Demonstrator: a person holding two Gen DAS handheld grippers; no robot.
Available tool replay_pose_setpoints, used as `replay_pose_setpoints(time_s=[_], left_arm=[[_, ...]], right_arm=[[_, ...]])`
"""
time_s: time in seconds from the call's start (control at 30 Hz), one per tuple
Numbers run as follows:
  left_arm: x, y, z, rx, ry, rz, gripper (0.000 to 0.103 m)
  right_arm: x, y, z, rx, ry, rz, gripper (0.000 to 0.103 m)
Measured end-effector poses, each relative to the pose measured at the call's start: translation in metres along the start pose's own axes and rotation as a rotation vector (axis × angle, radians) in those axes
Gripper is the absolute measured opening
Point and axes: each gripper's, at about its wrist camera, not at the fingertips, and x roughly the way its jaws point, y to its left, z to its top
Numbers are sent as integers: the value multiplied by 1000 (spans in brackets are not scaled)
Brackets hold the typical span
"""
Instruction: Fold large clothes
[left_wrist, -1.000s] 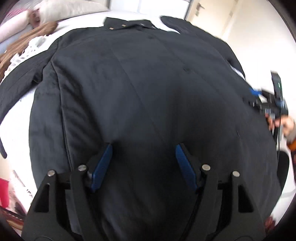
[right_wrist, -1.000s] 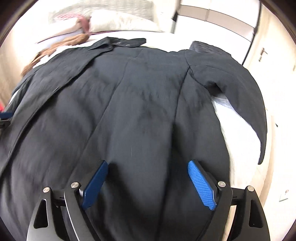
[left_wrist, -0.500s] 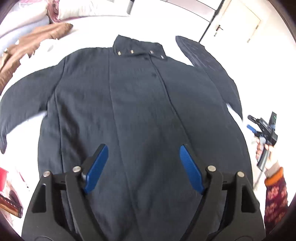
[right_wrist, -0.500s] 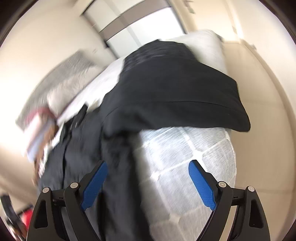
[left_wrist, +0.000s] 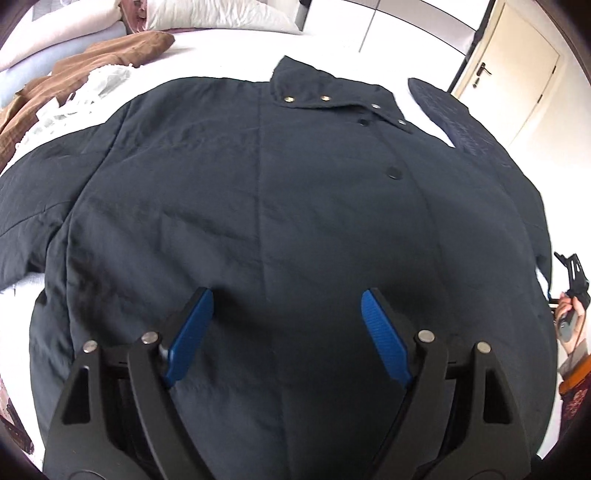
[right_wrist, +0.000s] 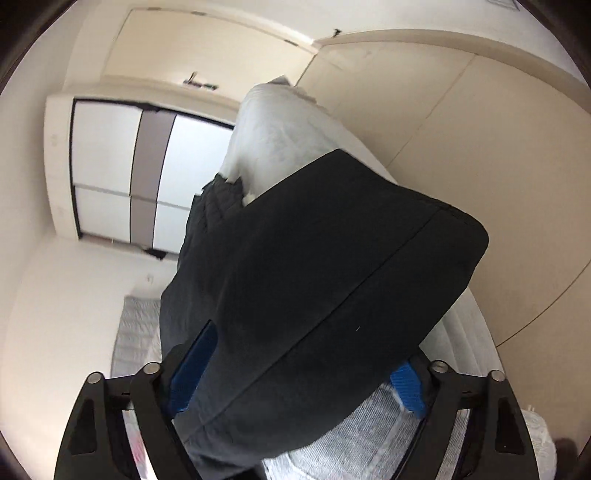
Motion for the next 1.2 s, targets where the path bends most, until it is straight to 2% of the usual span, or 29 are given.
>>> replay_pose_setpoints(time_s=[0.03, 0.07, 0.1, 0.13, 0.2, 0.3, 0.47, 0.57, 0.67, 0.73, 0.9, 1.07, 1.2], left_arm=[[4, 4, -2, -2, -11, -8, 83], [5, 6, -2, -4, -21, -12, 83], [7, 4, 0, 5, -19, -7, 83], [8, 5, 2, 27, -14, -5, 83], [8, 2, 6, 77, -27, -1, 83], [12, 5, 8, 107, -31, 37, 83], [13, 8, 14, 123, 0, 73, 83], [9, 10, 19, 141, 8, 89, 83], [6, 17, 24, 116, 18, 62, 83], [3, 23, 28, 86, 19, 44, 83], [-4, 30, 35, 59, 1, 36, 83], [-6, 28, 35, 81, -26, 119, 83], [-6, 33, 37, 64, -23, 122, 83]], right_arm=[[2, -5, 3, 42, -16, -7, 51], [2, -7, 6, 64, -24, -18, 31], [2, -8, 8, 90, -31, -21, 20], [3, -5, 8, 95, -34, -14, 15], [-8, 14, 9, 32, -69, -39, 11], [-32, 57, 6, -128, -137, -52, 10], [-74, 136, -6, -343, -230, -16, 9], [-93, 192, -31, -501, -256, 4, 9], [-107, 248, -80, -696, -261, 27, 9], [-98, 279, -114, -792, -246, 38, 9], [-69, 341, -219, -1066, -140, 45, 9], [-47, 336, -320, -1240, 3, 42, 9], [3, 329, -395, -1380, 141, 7, 9]])
